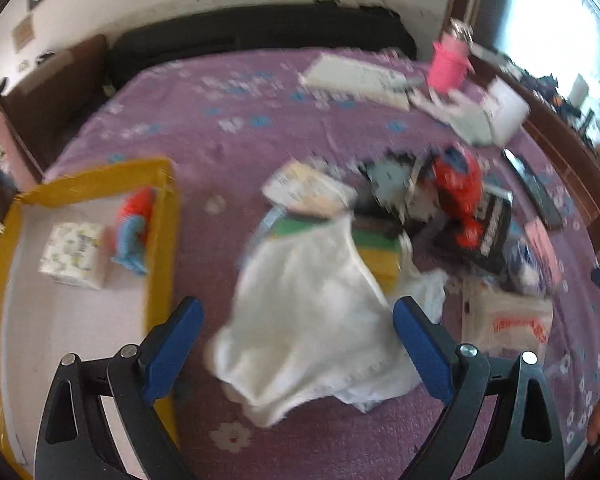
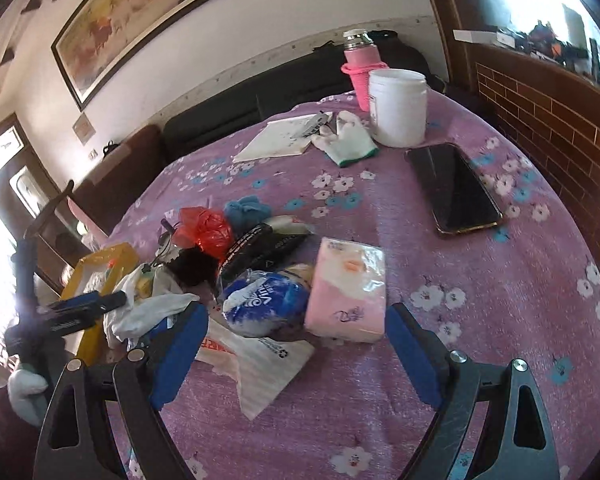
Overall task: Organize soft objects
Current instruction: 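Grasp the white towel with the left tool, then carry the towel toward the tray with left tool while right tool grasps the white red-text tissue pack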
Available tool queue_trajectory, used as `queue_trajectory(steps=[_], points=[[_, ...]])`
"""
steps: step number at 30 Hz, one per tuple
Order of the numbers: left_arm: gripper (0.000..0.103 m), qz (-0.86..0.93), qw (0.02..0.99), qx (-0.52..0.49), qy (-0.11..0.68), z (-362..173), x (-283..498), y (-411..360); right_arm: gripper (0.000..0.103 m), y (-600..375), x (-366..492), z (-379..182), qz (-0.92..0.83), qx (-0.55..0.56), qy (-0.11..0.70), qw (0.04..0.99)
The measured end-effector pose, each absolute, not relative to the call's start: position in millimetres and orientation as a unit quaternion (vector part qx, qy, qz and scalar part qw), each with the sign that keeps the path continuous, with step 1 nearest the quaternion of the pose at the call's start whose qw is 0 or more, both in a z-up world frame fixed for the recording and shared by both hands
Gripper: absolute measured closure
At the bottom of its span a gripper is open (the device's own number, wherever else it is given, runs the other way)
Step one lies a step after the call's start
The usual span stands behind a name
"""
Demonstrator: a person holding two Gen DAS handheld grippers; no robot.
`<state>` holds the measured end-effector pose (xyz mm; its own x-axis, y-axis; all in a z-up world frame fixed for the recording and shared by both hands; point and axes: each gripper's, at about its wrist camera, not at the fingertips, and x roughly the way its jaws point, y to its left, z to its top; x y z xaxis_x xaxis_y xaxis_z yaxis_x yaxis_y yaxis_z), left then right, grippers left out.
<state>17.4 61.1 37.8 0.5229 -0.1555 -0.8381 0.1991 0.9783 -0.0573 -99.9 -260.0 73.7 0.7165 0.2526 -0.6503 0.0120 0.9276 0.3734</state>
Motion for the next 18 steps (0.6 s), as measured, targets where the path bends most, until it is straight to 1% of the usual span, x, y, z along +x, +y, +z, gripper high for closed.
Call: queue_trajectory(steps=[1, 2, 3, 4, 5, 9, 12, 18], points=[[0.011, -0.111, 0.869, 0.027, 0.482, 36, 15, 58, 0.010, -261, -99, 72, 0.068, 0.180, 0.371, 0.908], [0.033, -0.113, 0.873, 0.028, 0.473, 39, 9, 58, 0.010, -261, -100, 72, 0.069, 0.180, 0.372, 0.908], [0.050, -0.111, 0.877, 0.028, 0.466, 43, 5, 58, 0.010, -262, -101, 71, 0.069, 0.178, 0.371, 0.909], [0.081, -0.115, 0.877, 0.024, 0.466, 46, 3, 59, 0.010, -260, -101, 71, 0.069, 0.177, 0.371, 0.909], [0.099, -0.125, 0.875, 0.011, 0.467, 50, 0, 61, 0.010, -259, -100, 70, 0.069, 0.176, 0.371, 0.909], [0.100, -0.150, 0.873, 0.013, 0.464, 55, -13, 60, 0.010, -257, -101, 67, 0.068, 0.171, 0.373, 0.909], [0.100, -0.169, 0.876, -0.014, 0.452, 65, -25, 70, 0.010, -256, -103, 65, 0.063, 0.173, 0.376, 0.908], [0.100, -0.202, 0.892, -0.075, 0.396, 108, -65, 100, 0.010, -255, -107, 67, 0.070, 0.179, 0.380, 0.905]])
